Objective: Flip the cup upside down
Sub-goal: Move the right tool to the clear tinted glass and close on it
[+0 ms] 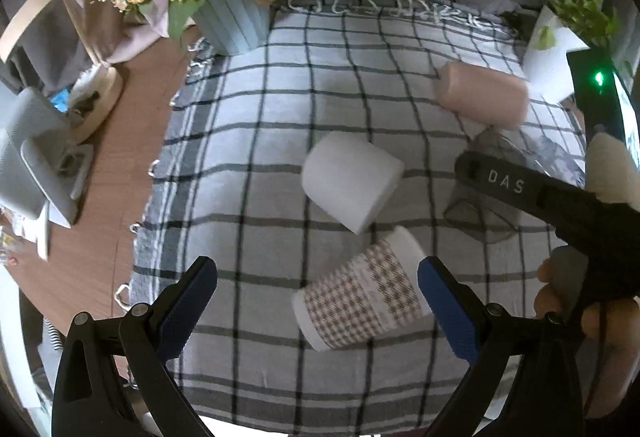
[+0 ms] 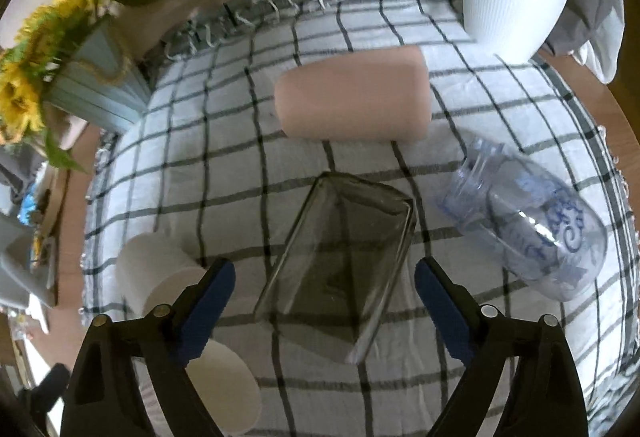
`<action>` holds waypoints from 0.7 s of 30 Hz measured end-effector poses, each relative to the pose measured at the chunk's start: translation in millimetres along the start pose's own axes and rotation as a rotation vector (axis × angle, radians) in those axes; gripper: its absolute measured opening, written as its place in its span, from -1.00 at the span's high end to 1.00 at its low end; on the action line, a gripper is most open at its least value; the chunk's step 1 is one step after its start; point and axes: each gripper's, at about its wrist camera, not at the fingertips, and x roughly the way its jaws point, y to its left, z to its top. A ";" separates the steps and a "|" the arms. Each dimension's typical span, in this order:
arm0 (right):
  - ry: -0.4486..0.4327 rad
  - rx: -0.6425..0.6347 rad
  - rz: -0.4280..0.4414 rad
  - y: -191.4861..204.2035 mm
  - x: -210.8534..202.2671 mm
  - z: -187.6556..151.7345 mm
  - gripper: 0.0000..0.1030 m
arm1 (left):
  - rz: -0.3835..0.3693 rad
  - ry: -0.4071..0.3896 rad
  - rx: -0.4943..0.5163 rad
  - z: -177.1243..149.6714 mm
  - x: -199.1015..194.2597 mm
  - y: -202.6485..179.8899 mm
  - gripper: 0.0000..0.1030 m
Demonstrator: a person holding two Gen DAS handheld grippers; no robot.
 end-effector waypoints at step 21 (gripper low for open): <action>0.080 0.063 -0.039 -9.7 41.6 5.4 -0.51 | 0.050 0.039 -0.086 3.6 19.6 13.3 -0.99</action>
